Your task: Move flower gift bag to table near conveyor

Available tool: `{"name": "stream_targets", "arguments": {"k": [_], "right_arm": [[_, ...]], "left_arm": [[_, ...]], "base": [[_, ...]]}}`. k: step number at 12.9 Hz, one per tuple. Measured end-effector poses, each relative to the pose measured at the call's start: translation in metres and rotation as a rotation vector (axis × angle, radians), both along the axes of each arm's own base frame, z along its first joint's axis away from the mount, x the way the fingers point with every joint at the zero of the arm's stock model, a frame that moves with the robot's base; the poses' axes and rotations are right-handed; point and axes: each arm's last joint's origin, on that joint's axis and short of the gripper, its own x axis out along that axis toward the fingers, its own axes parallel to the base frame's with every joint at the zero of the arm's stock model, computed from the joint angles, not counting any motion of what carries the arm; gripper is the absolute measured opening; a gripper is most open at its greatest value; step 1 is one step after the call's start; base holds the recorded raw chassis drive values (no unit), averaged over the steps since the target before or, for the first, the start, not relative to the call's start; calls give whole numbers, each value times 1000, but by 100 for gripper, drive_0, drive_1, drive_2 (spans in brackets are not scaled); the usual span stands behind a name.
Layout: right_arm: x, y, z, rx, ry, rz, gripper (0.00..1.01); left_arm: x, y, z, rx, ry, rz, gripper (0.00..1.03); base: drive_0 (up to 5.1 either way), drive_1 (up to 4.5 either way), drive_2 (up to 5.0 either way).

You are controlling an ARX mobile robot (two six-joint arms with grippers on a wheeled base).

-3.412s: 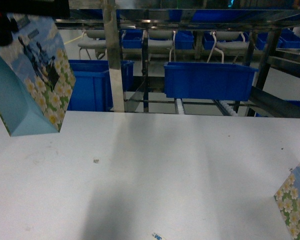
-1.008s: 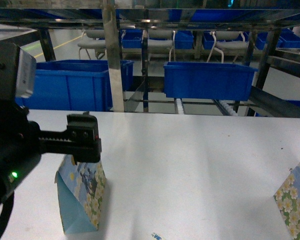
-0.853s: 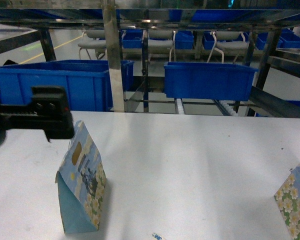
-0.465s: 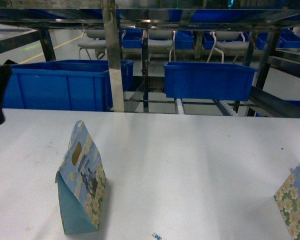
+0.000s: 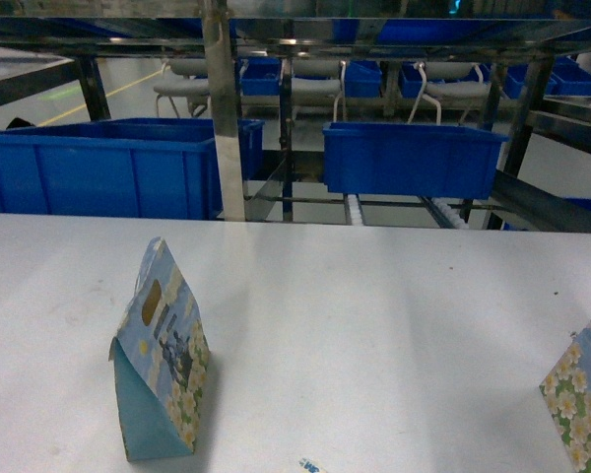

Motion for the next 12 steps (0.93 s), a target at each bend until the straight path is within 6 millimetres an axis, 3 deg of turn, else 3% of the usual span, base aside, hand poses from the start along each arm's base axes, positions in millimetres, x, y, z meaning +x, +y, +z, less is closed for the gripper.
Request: {"name": "stream_targets", "arguments": {"k": [3,4,6,9,12], "right_arm": [[0,0,-2,-1,29,21,95],[-4,-5,-12,15,97,82,81],[-5,-12,-12,56,91,109,53],[-4,-29,-12,66,90,91,1],[-4,-28,-12,71,90,118,2]], "left_arm": [[-6,-1,7,-4,-24,-4,98],[-9,2,5,-7,-53,-68,83],[-17,1,-10,-8,-50,-90,56],[-27,1,-25,-8,-53,-91,5],[-34,1,-35,-11,-47,-92,2]], "base": [[0,0,0],[0,0,0],[0,0,0],[0,0,0],[0,0,0]]}}
